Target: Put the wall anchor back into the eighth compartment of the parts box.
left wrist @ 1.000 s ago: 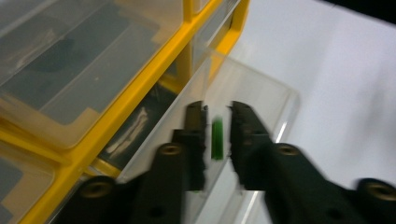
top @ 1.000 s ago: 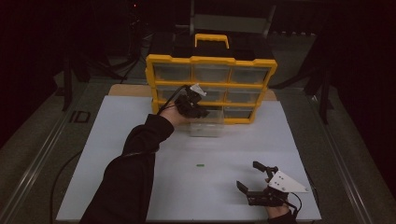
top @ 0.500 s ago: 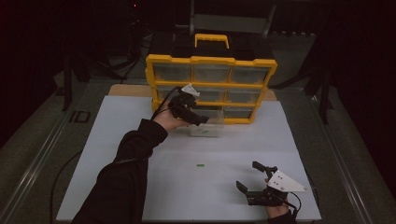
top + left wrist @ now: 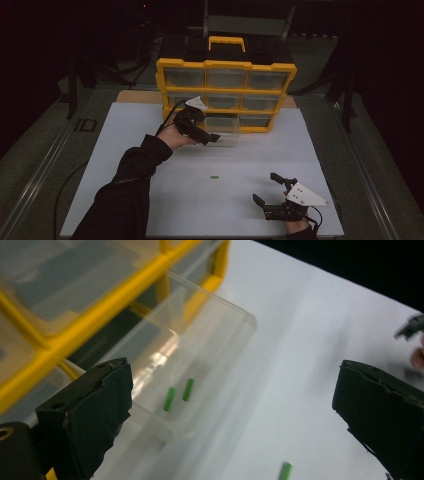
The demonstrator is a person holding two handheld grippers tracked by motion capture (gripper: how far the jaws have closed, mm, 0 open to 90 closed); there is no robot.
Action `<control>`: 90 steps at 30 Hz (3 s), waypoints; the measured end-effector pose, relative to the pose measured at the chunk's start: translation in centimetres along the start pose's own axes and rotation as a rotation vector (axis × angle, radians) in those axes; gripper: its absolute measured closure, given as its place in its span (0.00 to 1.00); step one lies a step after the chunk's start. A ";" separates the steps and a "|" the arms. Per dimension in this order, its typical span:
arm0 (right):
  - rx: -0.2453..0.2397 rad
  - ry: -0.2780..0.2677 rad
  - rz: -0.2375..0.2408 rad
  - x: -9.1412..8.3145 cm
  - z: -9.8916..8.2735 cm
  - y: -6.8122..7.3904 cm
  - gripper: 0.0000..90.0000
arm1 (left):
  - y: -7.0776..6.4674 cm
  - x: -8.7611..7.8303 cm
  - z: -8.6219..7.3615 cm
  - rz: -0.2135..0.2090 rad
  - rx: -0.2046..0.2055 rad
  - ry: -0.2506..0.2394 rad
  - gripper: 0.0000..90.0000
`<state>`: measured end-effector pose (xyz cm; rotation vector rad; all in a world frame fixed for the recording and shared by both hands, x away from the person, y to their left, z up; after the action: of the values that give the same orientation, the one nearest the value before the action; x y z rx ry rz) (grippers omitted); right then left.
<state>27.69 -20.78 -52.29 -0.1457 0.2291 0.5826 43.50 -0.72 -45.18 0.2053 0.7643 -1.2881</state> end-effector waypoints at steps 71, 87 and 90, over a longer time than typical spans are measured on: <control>-0.010 0.016 0.020 0.1 -0.2 0.4 0.09 | -4.0 7.9 -11.5 -0.137 0.146 0.219 0.62; -0.009 0.009 0.013 0.1 -0.1 0.3 0.09 | -3.8 9.0 -11.7 -0.096 0.181 0.248 0.79; -0.009 0.012 0.013 0.1 -0.1 0.3 0.09 | -3.9 9.1 -11.7 -0.097 0.177 0.244 0.83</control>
<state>27.54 -20.49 -52.42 -0.1564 0.2390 0.5957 35.97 -2.70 -58.35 0.4797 0.8750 -1.4409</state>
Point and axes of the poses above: each handheld gripper's, and its own axes: x roughly forward along the jaws, z roughly out of its top, y roughly to its left, the point moved 9 cm from there along x, roughly forward along the jaws, and after that the axes turned 12 degrees about -z, right-handed, at the moved point
